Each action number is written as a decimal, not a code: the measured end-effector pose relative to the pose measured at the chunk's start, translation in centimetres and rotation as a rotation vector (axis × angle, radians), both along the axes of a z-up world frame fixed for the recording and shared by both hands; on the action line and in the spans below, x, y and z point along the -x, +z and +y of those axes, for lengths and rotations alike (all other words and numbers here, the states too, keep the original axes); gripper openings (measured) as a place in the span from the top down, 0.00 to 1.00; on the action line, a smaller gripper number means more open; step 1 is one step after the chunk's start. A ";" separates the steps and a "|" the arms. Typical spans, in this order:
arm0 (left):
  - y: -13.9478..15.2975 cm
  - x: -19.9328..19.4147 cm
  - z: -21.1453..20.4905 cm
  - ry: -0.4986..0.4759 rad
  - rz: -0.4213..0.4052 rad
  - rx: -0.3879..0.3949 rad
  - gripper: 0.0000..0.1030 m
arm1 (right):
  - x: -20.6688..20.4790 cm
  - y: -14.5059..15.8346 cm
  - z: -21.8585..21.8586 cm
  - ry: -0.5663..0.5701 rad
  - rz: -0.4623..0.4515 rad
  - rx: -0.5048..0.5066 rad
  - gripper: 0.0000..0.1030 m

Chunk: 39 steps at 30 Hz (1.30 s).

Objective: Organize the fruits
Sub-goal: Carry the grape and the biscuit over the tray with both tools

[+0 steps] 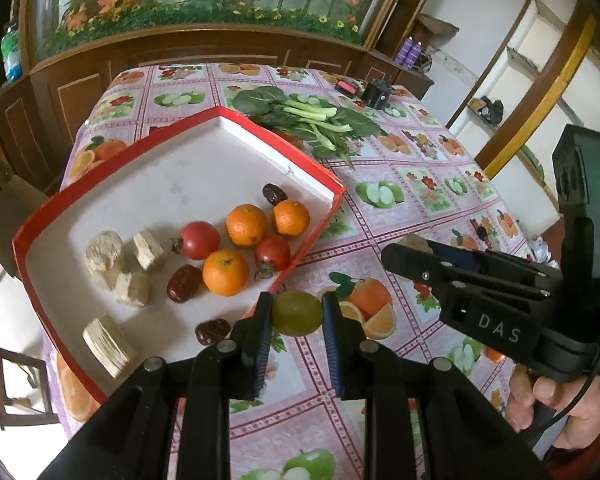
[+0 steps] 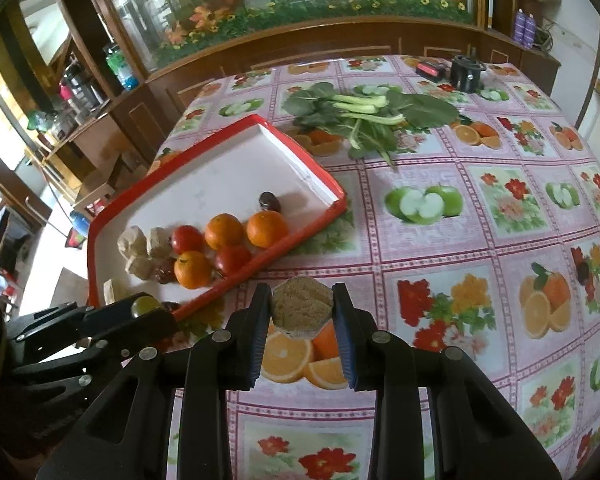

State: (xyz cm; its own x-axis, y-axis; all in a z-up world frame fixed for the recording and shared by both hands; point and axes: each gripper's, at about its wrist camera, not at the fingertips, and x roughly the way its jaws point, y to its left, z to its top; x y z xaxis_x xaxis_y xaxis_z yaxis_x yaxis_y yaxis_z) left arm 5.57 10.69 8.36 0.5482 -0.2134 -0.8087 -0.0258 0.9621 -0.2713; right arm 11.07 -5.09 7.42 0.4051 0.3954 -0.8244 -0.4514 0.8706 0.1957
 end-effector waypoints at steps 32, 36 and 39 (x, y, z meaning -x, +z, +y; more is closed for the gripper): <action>0.9 -3.9 4.0 0.055 -0.008 -0.016 0.74 | -2.8 0.7 1.8 0.001 0.014 -0.094 0.71; 0.8 -4.4 4.9 0.069 -0.006 -0.015 0.74 | -3.2 0.8 2.0 0.009 0.012 -0.102 0.71; 0.5 -5.0 5.8 0.087 -0.004 -0.010 0.74 | -3.9 0.6 2.7 0.020 0.024 -0.107 0.71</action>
State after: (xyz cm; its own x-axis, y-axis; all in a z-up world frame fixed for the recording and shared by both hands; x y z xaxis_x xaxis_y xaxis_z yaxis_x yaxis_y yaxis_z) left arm 10.62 16.47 8.89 0.5677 -0.1569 -0.8082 -0.1083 0.9589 -0.2622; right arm 14.97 -2.39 8.05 0.3769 0.4896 -0.7863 -0.4623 0.8350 0.2984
